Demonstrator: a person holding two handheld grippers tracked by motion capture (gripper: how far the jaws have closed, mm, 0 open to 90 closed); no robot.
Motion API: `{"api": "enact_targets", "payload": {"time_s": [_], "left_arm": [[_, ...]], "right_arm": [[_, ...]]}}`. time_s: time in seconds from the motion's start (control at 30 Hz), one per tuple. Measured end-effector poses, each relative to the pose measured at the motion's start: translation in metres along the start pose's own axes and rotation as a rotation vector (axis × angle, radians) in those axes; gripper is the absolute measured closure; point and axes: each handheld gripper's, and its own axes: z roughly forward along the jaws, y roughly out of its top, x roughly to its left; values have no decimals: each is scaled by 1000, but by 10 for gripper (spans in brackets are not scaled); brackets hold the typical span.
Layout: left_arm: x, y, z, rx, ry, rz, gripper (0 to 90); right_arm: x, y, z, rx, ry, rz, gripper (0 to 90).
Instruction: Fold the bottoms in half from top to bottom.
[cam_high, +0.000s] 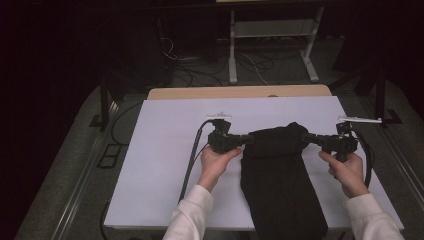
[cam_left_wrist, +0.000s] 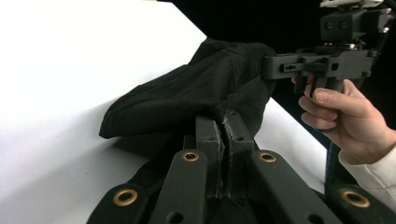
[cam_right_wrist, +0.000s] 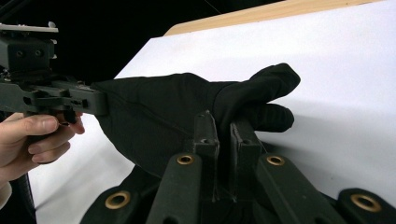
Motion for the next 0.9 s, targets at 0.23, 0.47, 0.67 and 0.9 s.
{"api": "enact_targets", "payload": {"time_s": [0.23,0.47,0.67,0.9], "left_arm": [[-10,-5,-3,-5,-23,15,863],[-21,-14,-6,10,-39,37,863],[-26,-21,-8,21,-50,43,863],[-34,-27,-11,26,-63,61,863]], "right_arm": [[3,-6,-6,9,5,-1,826],[5,-11,-13,10,9,7,826],[9,-18,-18,23,11,-2,826],[15,-27,-21,44,11,-2,825]]}}
